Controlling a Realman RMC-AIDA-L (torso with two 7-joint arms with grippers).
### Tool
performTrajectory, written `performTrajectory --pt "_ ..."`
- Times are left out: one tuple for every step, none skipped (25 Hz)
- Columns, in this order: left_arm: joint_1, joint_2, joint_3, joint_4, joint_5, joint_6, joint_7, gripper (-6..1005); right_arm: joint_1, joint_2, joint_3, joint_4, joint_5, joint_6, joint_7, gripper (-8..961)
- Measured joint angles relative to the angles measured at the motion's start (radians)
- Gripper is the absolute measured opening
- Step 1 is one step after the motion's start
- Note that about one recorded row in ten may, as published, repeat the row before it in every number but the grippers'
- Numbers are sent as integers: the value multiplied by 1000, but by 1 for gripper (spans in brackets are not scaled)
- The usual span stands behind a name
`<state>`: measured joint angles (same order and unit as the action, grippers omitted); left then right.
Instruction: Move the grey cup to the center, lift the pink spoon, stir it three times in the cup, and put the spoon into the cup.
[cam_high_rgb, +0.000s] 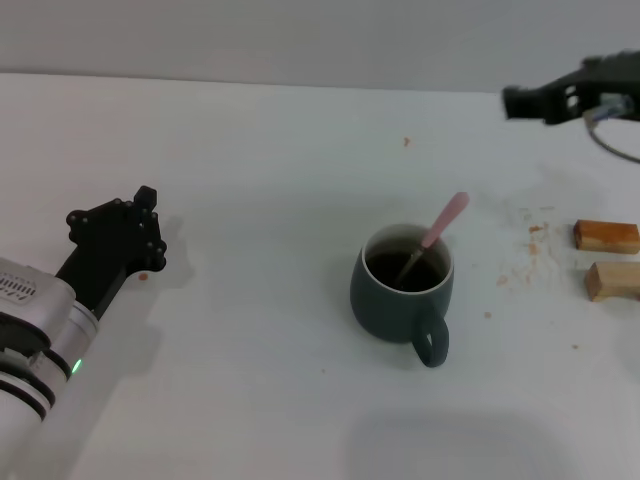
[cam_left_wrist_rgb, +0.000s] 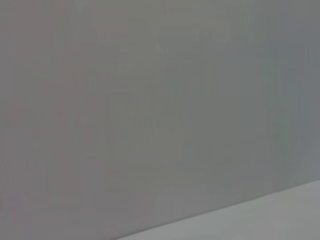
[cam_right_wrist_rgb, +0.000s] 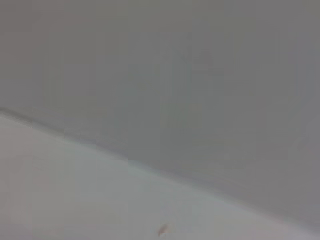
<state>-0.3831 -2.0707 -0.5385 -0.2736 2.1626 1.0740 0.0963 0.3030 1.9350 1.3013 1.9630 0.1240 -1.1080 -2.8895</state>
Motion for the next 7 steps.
performTrajectory --pt "0 0 0 0 0 -3 0 -2 -38 10 -25 0 -60 55 1 748" --pt "-1 -1 0 0 0 -7 0 -2 -79 23 -47 -4 -128 130 1 748" --pt "-1 -1 0 0 0 -7 0 -2 -120 40 -66 -12 -192 206 2 748" --pt "-1 -1 0 1 0 -15 0 -2 -160 60 -81 -26 -254 281 3 748" --pt "-1 -1 0 1 0 -16 0 -2 -193 79 -91 -38 -308 336 3 748" --pt "-1 0 0 1 0 -18 0 -2 -227 103 -99 -58 -380 394 3 748" --pt "-1 -1 0 1 0 -20 0 -2 -255 124 -108 -79 -470 436 6 748"
